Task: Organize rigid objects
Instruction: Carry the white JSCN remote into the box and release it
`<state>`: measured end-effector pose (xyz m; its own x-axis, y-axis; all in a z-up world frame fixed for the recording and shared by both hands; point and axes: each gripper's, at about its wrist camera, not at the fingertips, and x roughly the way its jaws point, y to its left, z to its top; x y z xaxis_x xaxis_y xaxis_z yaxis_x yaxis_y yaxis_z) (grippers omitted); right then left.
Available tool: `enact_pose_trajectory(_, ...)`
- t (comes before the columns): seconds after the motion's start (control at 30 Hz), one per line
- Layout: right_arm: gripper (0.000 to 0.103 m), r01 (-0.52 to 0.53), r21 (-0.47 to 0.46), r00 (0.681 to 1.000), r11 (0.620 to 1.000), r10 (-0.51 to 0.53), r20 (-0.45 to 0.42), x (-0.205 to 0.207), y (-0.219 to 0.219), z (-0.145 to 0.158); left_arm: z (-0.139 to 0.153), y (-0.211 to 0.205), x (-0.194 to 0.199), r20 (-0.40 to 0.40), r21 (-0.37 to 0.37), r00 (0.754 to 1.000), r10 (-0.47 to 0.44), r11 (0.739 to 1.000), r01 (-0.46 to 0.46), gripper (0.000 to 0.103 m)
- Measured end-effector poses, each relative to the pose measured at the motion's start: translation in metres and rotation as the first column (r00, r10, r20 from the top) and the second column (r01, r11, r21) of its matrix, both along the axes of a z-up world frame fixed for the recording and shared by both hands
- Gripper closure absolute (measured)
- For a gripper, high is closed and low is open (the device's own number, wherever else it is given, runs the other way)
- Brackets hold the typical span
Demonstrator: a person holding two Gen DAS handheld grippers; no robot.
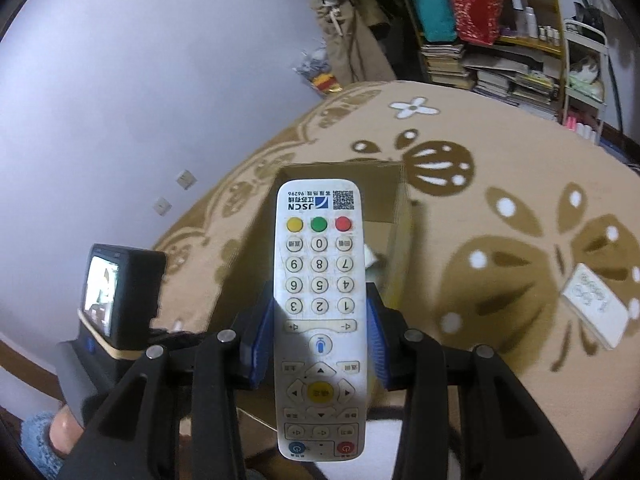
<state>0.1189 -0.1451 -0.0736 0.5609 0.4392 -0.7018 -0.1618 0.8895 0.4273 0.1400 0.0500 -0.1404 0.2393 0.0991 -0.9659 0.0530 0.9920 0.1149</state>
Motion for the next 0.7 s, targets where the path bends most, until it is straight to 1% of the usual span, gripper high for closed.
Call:
enact_pose_trajectory(0.1,0.059,-0.013,0.042,1.0,0.999,0.012,0.013,0.001,0.008,-0.002,0.0,0.0,0.0,0.0,-0.002,1.0,0.003,1.0,-0.003,0.09)
enact_pose_trajectory(0.23,0.059,-0.024,0.037,0.999,0.999,0.023,0.03,0.002,0.017,-0.005,0.001,0.001,0.0,0.0,-0.008,1.0,0.004,1.0,-0.004,0.09)
enact_pose_trajectory(0.33,0.059,-0.022,0.045,1.0,0.999,0.021,0.013,0.005,0.021,-0.01,0.001,0.001,0.0,0.0,-0.007,1.0,0.003,1.0,-0.003,0.091)
enact_pose_trajectory(0.57,0.059,-0.016,0.025,1.0,1.0,0.016,-0.013,0.009,0.024,-0.021,0.001,0.001,0.0,0.0,-0.008,1.0,0.004,1.0,-0.004,0.09)
enact_pose_trajectory(0.7,0.059,-0.007,-0.018,1.0,1.0,0.007,-0.004,0.01,0.029,-0.024,0.001,0.001,0.0,0.0,-0.009,1.0,0.005,1.0,-0.005,0.09)
